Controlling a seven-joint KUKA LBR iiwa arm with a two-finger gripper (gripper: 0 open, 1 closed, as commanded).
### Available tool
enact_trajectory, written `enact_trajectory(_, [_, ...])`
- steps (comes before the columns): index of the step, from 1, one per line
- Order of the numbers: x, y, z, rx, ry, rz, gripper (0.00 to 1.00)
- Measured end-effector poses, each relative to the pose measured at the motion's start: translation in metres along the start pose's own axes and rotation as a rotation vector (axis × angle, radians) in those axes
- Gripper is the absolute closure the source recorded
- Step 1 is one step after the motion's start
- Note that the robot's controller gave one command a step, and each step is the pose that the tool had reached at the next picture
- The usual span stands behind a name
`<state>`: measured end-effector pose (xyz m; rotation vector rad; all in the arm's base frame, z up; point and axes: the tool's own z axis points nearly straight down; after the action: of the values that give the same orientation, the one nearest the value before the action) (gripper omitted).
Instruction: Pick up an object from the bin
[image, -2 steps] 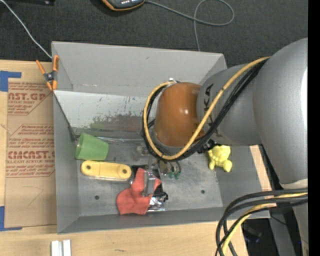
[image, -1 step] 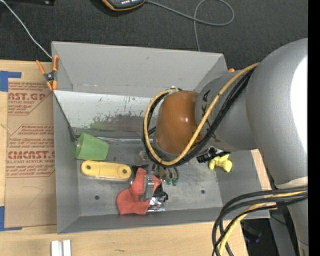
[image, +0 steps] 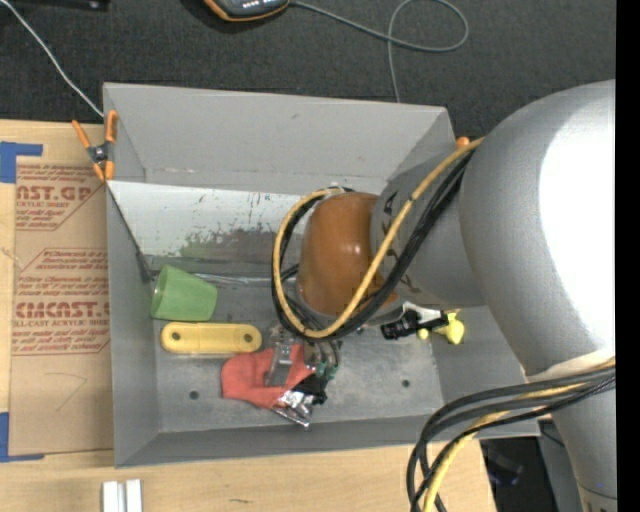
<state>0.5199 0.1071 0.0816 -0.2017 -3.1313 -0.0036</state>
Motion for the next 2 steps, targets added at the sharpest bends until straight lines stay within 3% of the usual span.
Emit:
enact_trajectory(1, [0.0, 0.0, 0.0, 0.0, 0.0, 0.001, 1.0])
enact_trajectory(2, [-0.004, 0.013, -0.093, 0.0, 0.003, -0.025, 1.0])
